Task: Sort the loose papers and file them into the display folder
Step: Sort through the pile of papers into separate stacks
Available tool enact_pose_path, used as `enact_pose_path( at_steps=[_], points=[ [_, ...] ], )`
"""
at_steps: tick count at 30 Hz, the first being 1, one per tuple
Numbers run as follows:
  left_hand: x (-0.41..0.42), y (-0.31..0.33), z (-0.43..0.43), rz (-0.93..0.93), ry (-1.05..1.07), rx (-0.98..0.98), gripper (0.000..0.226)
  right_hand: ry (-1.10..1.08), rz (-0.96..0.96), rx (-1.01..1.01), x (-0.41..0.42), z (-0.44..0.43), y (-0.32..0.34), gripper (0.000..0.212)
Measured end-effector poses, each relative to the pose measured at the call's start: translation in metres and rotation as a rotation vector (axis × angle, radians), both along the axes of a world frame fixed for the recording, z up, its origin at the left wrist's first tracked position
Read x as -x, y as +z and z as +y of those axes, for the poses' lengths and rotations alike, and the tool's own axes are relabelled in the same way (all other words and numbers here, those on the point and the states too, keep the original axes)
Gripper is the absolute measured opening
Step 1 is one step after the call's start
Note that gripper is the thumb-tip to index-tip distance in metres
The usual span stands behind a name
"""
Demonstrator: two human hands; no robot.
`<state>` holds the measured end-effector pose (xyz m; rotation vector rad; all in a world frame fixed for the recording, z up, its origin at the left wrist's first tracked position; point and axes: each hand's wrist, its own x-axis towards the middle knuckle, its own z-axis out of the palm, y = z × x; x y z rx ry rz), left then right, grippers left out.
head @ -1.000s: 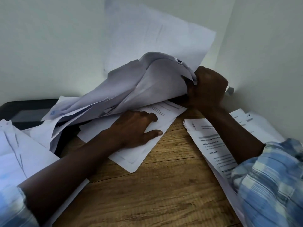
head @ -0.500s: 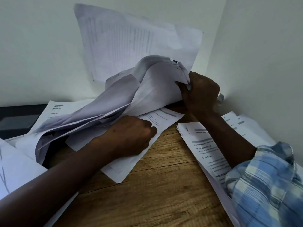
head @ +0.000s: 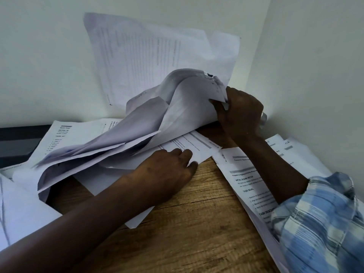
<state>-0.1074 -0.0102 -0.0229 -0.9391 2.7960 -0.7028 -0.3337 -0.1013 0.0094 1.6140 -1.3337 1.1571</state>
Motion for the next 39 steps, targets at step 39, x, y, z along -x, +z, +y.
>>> enact_pose_path(
  at_steps=[39],
  points=[
    [-0.02,0.011,-0.019,0.418,0.195,-0.352,0.073,0.196,0.009,-0.039,-0.016,0.004,-0.001,0.032]
  ],
)
